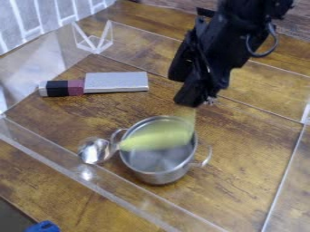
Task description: Move the toy knife to the left side of the table
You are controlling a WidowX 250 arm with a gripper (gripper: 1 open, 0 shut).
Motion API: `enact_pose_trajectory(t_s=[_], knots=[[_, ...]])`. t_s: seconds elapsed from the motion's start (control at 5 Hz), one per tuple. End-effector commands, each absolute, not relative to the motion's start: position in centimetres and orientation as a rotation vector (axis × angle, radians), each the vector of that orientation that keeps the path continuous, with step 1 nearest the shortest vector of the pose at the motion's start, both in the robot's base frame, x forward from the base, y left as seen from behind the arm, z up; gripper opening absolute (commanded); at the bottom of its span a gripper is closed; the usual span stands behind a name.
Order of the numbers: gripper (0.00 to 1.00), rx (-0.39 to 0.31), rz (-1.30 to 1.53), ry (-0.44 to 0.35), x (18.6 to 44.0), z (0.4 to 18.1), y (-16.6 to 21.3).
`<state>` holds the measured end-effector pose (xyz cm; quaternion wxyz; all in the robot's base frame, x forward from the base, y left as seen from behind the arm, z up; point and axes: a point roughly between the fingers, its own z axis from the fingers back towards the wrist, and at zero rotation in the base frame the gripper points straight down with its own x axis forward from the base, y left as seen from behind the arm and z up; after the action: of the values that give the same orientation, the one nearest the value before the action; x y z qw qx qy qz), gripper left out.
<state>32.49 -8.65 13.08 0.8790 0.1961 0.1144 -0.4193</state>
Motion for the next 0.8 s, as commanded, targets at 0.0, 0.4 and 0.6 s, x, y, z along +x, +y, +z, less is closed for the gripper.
enact_pose_trajectory(t_s=[0.0,0.4,0.6], knots=[[1.0,0.4,-0.881,0.118,31.1,15.4,-9.1],[1.0,0.41,-0.551,0.023,32.0,16.1,-3.3],[1.0,0.416,-0.442,-0.05,32.7,16.1,-0.1]])
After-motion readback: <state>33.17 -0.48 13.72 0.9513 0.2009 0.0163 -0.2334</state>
